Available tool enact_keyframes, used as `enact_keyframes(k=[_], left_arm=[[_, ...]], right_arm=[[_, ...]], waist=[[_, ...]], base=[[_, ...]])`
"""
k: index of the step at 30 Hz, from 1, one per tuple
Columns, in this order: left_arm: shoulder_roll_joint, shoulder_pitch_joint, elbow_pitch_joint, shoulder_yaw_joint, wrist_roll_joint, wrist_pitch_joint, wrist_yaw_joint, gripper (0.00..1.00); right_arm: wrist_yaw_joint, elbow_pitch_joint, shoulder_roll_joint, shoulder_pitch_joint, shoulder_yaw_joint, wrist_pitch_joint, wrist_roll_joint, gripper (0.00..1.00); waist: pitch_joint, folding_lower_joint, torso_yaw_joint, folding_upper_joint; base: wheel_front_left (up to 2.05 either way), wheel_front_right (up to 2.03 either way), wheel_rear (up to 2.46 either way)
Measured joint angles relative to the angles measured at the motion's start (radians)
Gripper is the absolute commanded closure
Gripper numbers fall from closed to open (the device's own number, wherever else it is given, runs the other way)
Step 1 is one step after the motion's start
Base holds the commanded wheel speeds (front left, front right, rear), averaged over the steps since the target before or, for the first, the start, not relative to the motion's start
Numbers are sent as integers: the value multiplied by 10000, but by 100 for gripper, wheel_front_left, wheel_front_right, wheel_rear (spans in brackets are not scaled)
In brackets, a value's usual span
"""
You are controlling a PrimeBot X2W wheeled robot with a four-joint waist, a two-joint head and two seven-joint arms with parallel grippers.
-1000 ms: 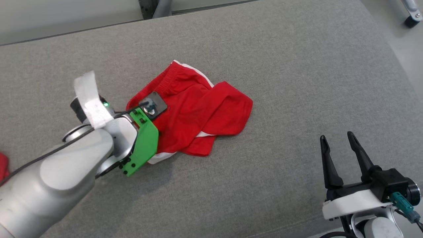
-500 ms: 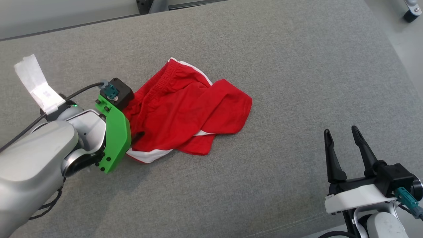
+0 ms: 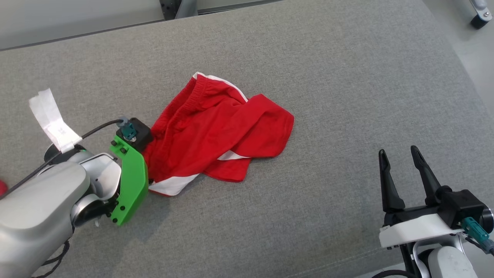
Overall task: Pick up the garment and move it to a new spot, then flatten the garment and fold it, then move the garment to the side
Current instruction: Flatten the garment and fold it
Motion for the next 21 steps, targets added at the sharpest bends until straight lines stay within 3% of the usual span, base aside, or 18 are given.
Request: enact_keyframes(k=[1,5,9,21], left_arm=[[6,56,17,-13,65,107,-2,100],[15,196,-29,-15,33,309,0,100],[-136,348,-293,439,-1409,127,0,100],[-1390,-450,-1367,2378,-3912,-940,0,100]], right_arm=[[0,6,-2,-9,2,0,31,0],[0,17,-2,-90,13,0,111,0],[0,40,-2,-81,-36,0,215,0],[0,134,-2,-91,17,0,656,0]], waist=[[9,0,-20,0],[48,0,-124,0],[34,0,-247,0],[28,0,-663,0]], base=[[0,0,0],[0,0,0],[0,0,0],[0,0,0]])
